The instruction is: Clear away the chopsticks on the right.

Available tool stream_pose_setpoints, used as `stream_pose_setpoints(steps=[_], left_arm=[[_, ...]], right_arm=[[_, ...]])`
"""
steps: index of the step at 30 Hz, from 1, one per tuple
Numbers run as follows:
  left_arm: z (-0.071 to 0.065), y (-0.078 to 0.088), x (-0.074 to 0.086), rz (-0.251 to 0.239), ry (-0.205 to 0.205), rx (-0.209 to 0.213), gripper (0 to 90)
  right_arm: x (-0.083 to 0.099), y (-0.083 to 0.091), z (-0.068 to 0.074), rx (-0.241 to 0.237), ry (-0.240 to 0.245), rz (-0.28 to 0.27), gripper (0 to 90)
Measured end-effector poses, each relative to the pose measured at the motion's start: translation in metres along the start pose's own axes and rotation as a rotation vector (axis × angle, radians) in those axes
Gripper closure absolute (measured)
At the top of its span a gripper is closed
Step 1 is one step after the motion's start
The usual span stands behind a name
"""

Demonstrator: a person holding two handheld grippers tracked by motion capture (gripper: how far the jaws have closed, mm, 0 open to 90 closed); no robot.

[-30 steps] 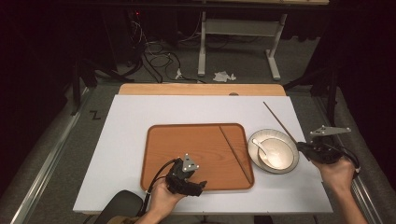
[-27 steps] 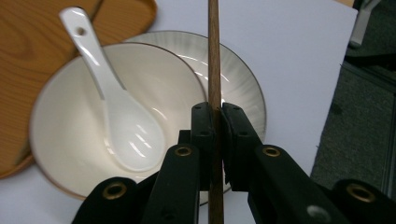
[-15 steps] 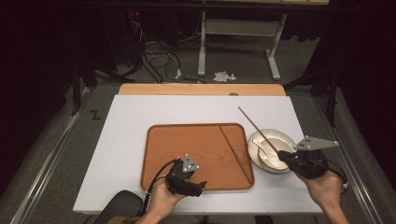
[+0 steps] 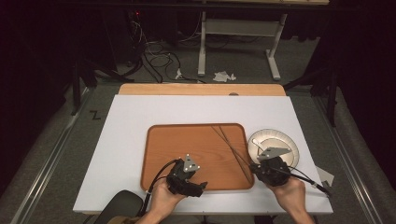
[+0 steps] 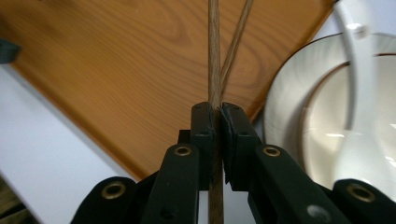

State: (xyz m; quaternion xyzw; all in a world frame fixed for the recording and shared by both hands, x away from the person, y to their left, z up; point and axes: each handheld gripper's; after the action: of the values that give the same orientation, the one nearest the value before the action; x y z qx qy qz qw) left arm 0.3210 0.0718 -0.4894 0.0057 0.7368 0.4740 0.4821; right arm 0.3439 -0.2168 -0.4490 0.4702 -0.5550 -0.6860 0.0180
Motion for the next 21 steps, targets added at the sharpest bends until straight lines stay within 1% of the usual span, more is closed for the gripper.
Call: stream_pose_setpoints(steps=[4,5,6,9,12,13,14,17,20,21], left_arm=[[0.0,0.001,0.0,-0.003,0.002,0.001,24.3],[0.0,0.001,0.0,-0.002,0.003,0.001,24.4],[0.0,0.001,0.0,-0.003,0.004,0.002,24.4],[0.0,0.002,0.0,-0.007,0.004,0.001,24.4],[-0.001,0.002,0.0,-0.007,0.003,0.001,24.4],[-0.001,0.002,0.001,-0.007,0.0,0.0,24.4],[-0.002,0.001,0.001,-0.006,-0.004,-0.001,24.4],[-0.001,0.001,0.0,-0.009,0.001,0.002,24.4],[-0.001,0.001,0.0,-0.006,0.001,0.002,24.4],[-0.001,0.001,0.0,-0.007,0.001,0.002,24.4]], right_arm=[[-0.001,-0.017,0.005,-0.02,-0.027,0.028,84.9],[-0.002,-0.02,0.007,-0.034,-0.046,0.034,84.9],[-0.002,-0.024,0.008,-0.038,-0.038,0.038,84.9],[-0.003,-0.031,0.009,-0.044,-0.043,0.047,84.9],[-0.004,-0.035,0.011,-0.042,-0.051,0.043,84.9],[-0.004,-0.036,0.011,-0.049,-0.052,0.042,84.9],[-0.004,-0.037,0.012,-0.043,-0.052,0.045,84.9],[-0.005,-0.042,0.015,-0.064,-0.054,0.051,84.8],[-0.005,-0.048,0.02,-0.069,-0.036,0.069,84.6],[-0.005,-0.049,0.021,-0.063,-0.03,0.072,84.4]])
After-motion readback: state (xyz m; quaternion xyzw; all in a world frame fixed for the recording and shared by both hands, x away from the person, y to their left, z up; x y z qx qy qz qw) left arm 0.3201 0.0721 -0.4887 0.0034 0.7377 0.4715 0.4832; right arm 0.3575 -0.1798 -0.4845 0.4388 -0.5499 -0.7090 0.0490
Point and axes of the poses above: each handheld gripper's, and its own axes: y roughly backward along the jaws, x roughly out of its underside, z roughly to its left, and after that the axes turned 3 degrees about -z, right-handed
